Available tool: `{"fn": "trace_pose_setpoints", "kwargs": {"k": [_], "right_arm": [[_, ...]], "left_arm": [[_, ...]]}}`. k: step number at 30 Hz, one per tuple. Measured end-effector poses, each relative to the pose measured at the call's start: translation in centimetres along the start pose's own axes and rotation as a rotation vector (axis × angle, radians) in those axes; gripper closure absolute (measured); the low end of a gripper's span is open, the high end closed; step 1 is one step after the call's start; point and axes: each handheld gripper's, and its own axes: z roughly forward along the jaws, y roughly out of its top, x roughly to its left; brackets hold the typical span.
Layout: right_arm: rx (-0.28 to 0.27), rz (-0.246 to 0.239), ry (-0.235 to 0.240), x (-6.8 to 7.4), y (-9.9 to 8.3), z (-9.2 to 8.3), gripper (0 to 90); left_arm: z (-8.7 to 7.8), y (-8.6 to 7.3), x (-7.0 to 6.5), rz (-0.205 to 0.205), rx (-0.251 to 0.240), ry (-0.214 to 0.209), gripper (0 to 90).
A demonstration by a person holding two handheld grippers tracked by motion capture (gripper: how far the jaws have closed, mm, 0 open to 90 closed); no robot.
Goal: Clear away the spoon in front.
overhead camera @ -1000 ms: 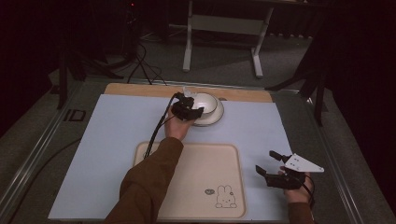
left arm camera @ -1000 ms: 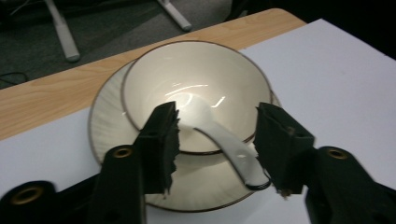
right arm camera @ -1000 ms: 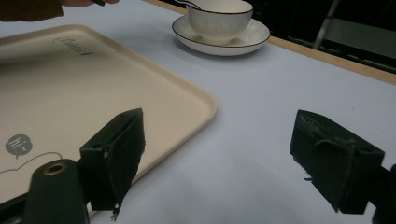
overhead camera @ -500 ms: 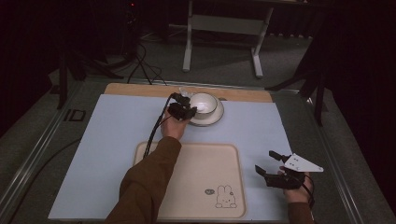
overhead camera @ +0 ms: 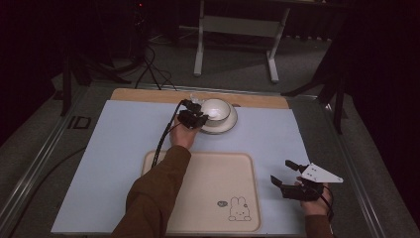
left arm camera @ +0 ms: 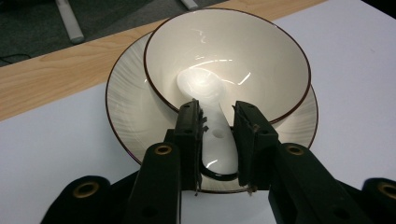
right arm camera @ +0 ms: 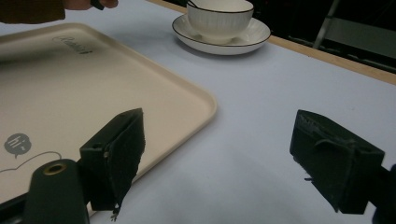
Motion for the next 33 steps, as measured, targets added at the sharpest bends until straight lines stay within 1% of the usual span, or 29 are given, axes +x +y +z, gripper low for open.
{"fn": "trace_pose_setpoints", "kwargs": {"k": [7, 11, 19, 26, 32, 33], "right_arm": [[-0.003, -0.001, -0.002, 0.0, 0.0, 0.0, 17.6], [-0.003, -0.001, -0.002, 0.0, 0.0, -0.1, 17.6], [-0.003, -0.002, -0.002, 0.0, 0.0, -0.1, 17.6], [-0.005, -0.001, -0.003, 0.0, 0.0, -0.1, 17.6], [-0.007, 0.001, -0.004, 0.0, 0.0, -0.1, 17.6], [-0.007, 0.001, -0.003, 0.0, 0.0, -0.1, 17.6]], "left_arm": [[-0.1, 0.0, -0.2, 0.013, -0.005, 0.001, 73.6], [-0.3, 0.1, -0.3, 0.019, -0.022, 0.013, 73.8], [-1.1, 0.6, -0.2, -0.010, -0.067, 0.016, 74.2], [-1.8, 0.9, -0.1, -0.017, -0.092, 0.013, 74.3], [-2.6, 1.2, 0.0, -0.018, -0.106, 0.010, 74.3], [-2.8, 1.3, 0.0, -0.021, -0.115, 0.010, 74.2]]}}
